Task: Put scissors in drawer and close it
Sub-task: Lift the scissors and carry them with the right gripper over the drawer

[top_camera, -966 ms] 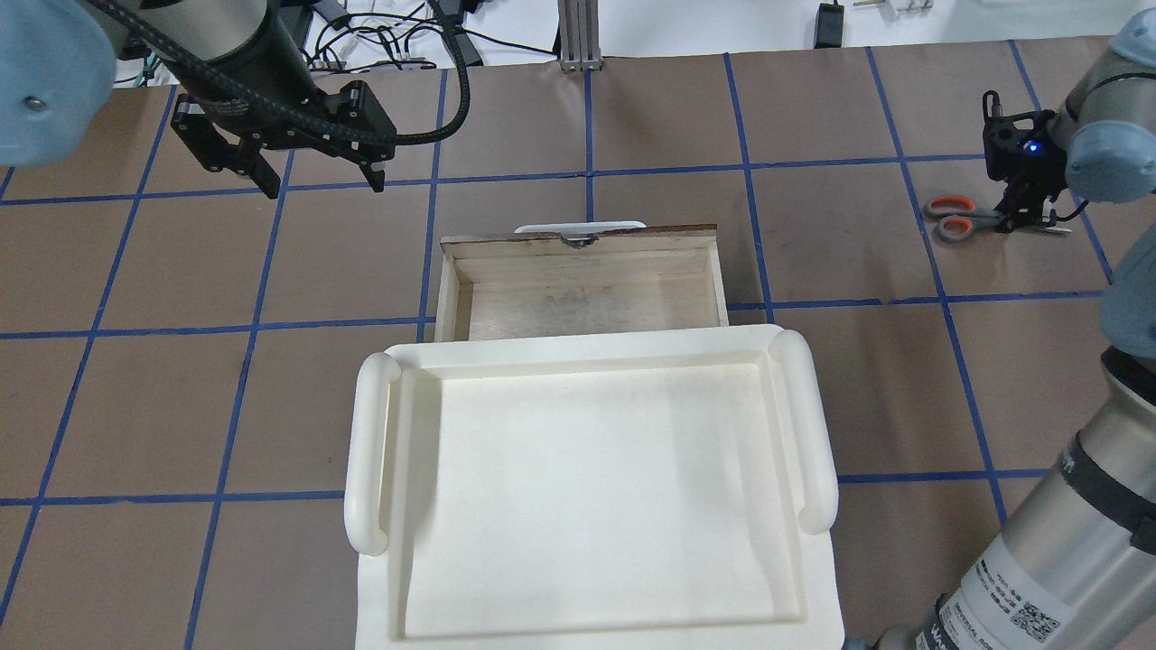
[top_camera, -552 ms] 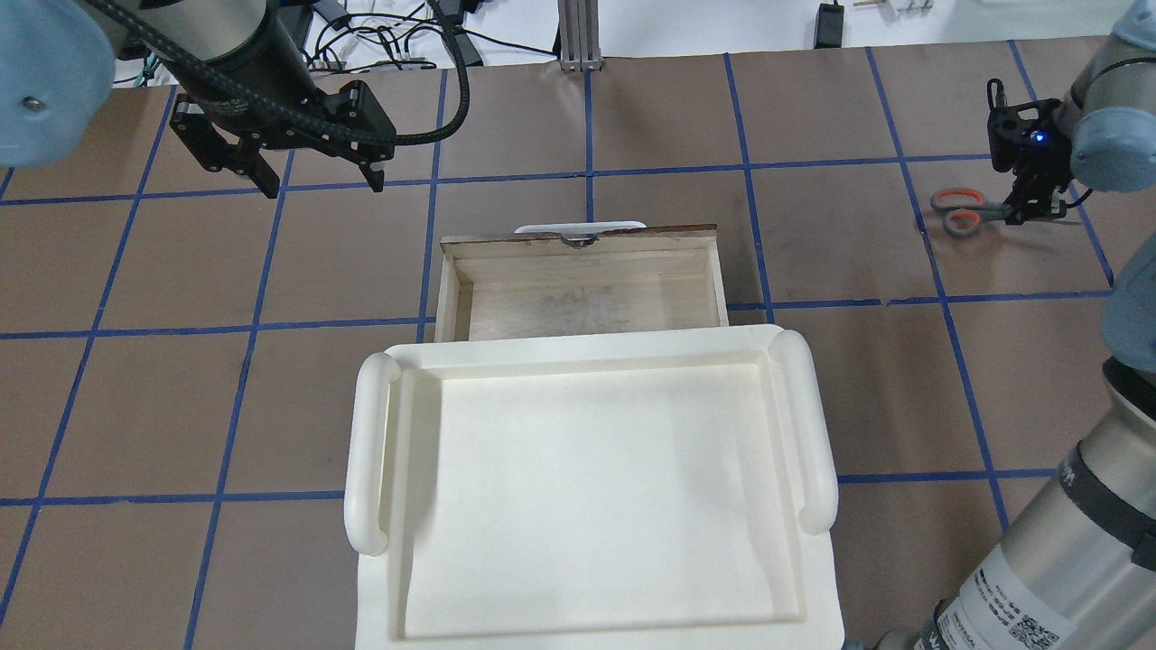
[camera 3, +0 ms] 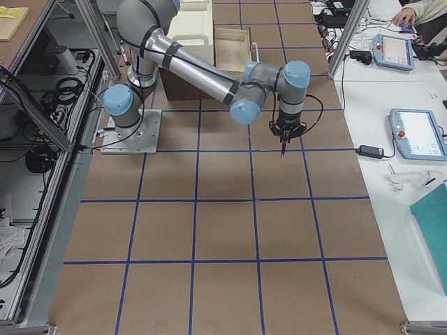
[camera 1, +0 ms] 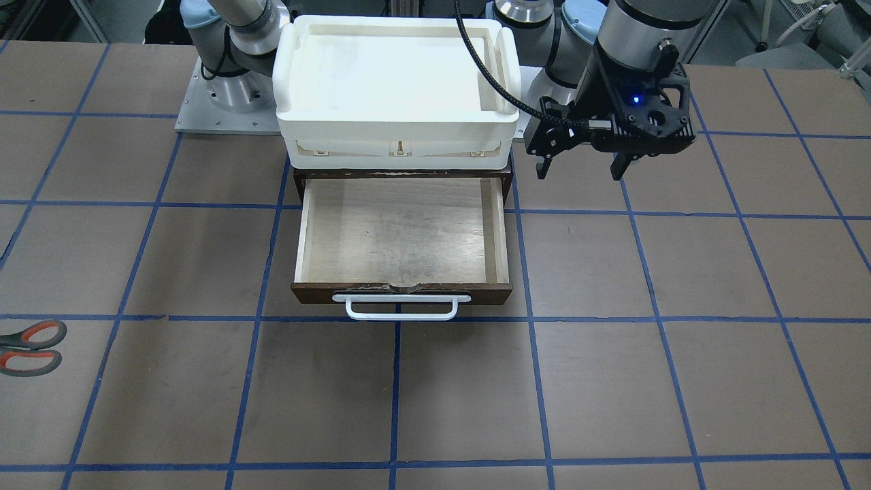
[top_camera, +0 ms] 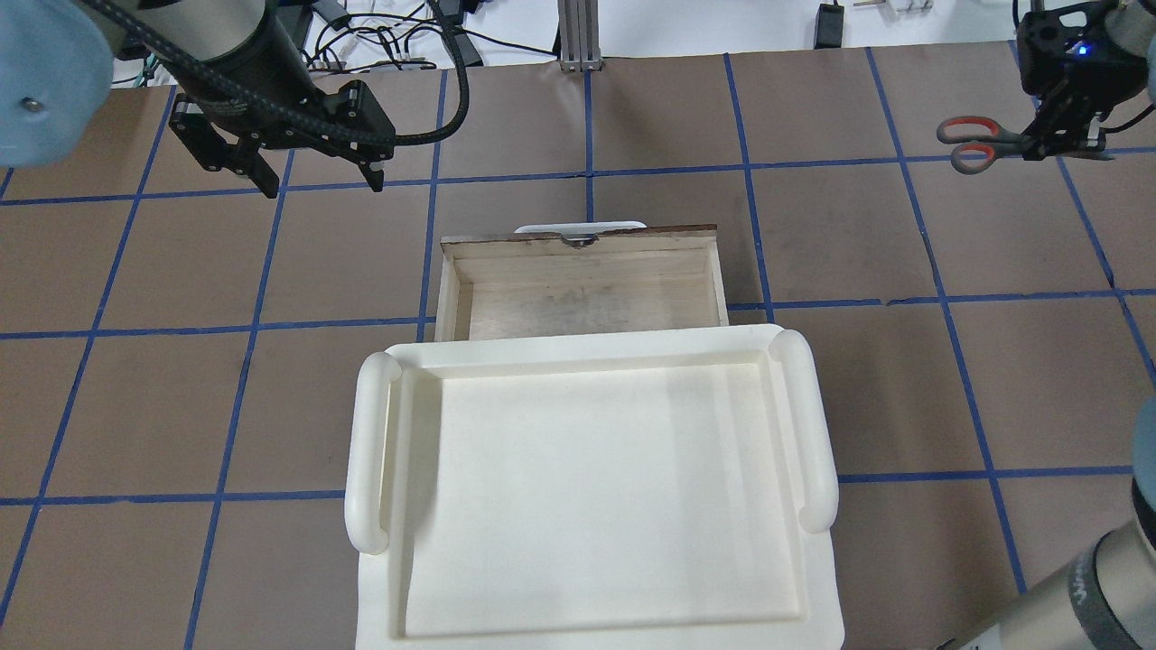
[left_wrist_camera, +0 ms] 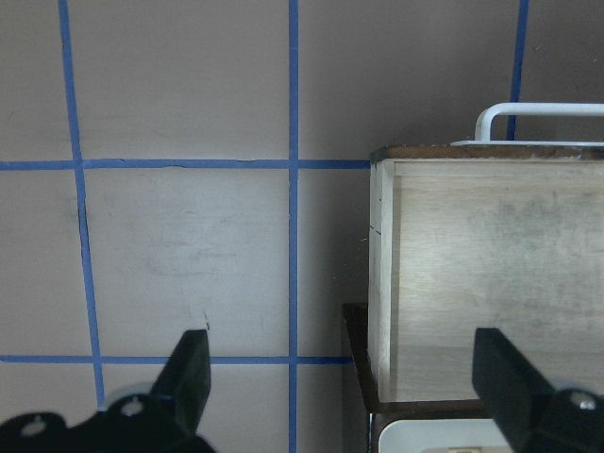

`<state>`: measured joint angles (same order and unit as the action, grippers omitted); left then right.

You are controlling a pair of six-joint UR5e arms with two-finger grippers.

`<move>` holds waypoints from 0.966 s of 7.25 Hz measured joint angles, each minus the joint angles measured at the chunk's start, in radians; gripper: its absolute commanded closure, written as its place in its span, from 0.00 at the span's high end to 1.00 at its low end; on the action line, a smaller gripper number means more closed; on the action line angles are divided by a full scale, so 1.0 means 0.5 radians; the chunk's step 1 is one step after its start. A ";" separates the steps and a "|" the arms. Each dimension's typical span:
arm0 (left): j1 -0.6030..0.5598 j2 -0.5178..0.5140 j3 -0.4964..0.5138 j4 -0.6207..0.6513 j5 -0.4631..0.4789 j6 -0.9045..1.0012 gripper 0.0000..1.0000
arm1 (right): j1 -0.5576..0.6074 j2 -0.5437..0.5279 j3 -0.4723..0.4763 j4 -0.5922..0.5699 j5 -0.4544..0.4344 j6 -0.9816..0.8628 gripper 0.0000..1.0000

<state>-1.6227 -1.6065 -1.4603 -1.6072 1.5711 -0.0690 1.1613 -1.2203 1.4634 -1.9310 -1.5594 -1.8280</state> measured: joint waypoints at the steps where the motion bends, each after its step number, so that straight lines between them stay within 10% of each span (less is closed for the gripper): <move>1: 0.001 0.001 0.000 -0.001 0.001 0.000 1.00 | 0.103 -0.119 0.000 0.127 0.026 0.099 0.00; 7: 0.002 0.004 0.000 -0.001 0.002 0.000 1.00 | 1.095 -0.368 0.008 0.370 -0.007 0.768 0.00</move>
<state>-1.6214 -1.6045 -1.4603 -1.6076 1.5723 -0.0690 1.7089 -1.4045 1.4671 -1.7459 -1.5631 -1.4439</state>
